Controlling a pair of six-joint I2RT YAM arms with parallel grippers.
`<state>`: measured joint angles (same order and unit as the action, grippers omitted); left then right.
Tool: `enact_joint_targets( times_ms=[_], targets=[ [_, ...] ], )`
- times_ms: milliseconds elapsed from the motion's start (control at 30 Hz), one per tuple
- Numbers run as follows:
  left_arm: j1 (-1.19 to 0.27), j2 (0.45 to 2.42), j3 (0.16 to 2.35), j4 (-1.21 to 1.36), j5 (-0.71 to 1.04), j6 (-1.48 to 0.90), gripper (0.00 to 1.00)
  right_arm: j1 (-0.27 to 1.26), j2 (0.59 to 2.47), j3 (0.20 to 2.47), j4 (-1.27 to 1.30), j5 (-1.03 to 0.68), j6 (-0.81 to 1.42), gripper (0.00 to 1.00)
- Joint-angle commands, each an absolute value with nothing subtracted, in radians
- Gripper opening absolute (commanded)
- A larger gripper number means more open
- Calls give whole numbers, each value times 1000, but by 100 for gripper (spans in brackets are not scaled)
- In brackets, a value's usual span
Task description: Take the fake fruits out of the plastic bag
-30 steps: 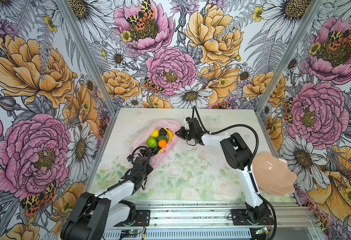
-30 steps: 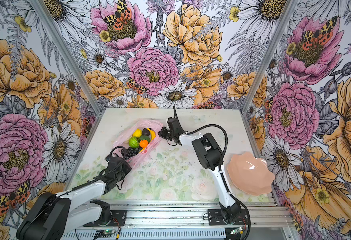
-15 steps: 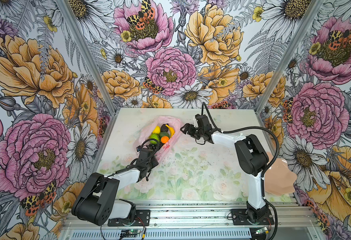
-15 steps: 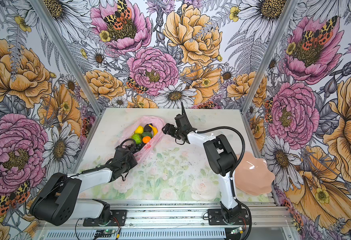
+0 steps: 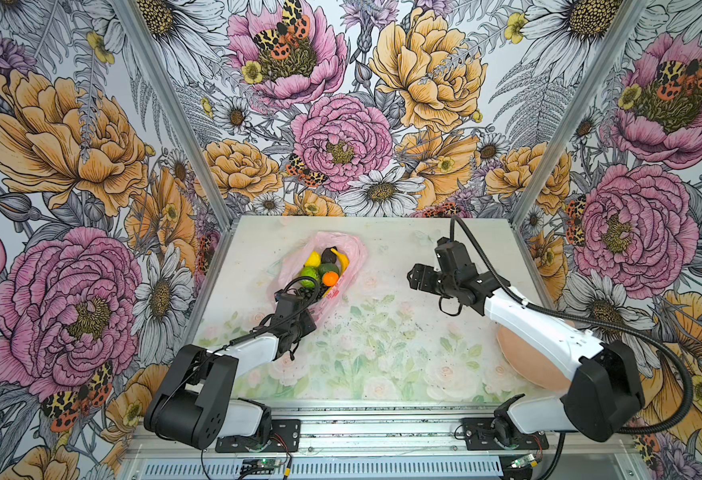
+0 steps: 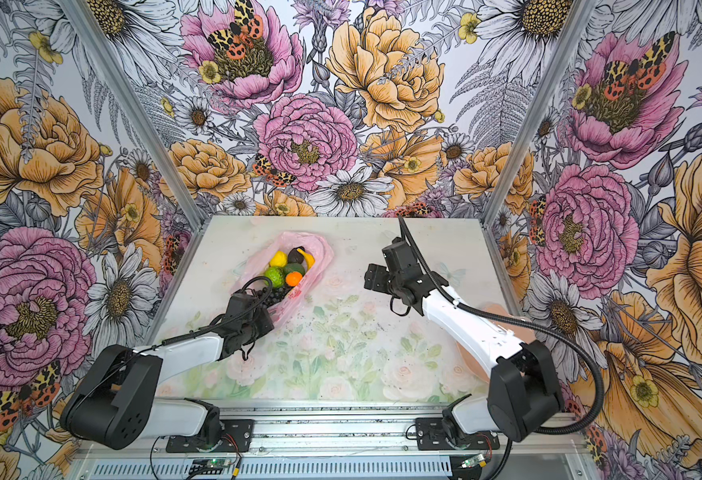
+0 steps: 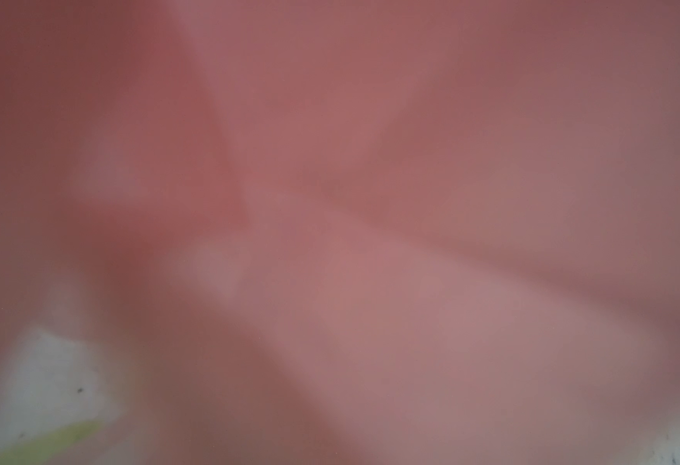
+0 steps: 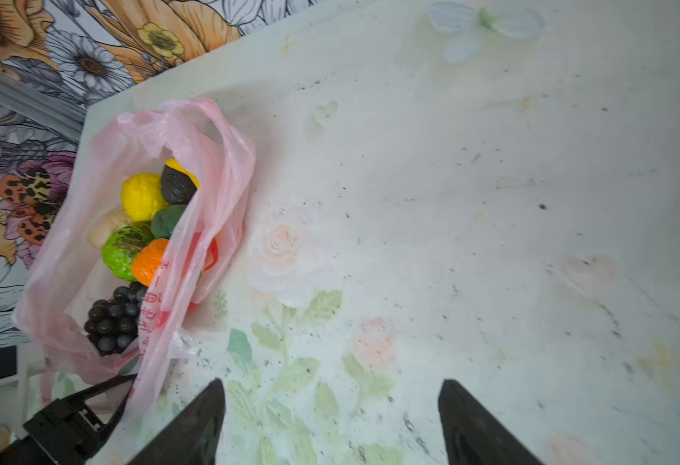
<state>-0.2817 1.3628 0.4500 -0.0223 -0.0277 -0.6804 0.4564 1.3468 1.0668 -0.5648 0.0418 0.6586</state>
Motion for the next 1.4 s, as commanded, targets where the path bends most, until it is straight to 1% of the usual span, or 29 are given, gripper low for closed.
enact_joint_targets(
  times_ms=[0,100,233,333,433,567,600,733,867,1000,1167,1367],
  targets=[
    [-260,1342,427,0,31,-656,0,424,1248,1004,-873,253,618,84],
    [-263,1350,428,9,27,-653,0,356,1166,915,-944,324,640,81],
    [-258,1362,418,38,34,-660,0,290,1141,875,-996,373,658,78],
    [-258,1365,420,31,35,-660,0,274,1173,885,-1023,407,676,74],
    [-257,1372,424,29,39,-660,0,265,1215,874,-1032,480,708,67],
    [-254,1380,427,27,42,-660,0,255,1287,845,-1026,508,753,59],
    [-253,1381,427,26,41,-661,0,254,1308,847,-1026,515,755,56],
    [-249,1386,430,28,53,-662,0,239,1333,854,-1025,524,753,49],
    [-241,1387,428,30,63,-663,0,207,1368,860,-1020,499,732,38],
    [-239,1388,427,31,66,-666,0,203,1411,870,-1020,489,724,30],
    [-237,1385,425,31,66,-666,0,203,1419,869,-1017,485,719,19],
    [-238,1384,427,29,67,-666,0,219,1408,870,-1009,473,707,9]
  ],
)
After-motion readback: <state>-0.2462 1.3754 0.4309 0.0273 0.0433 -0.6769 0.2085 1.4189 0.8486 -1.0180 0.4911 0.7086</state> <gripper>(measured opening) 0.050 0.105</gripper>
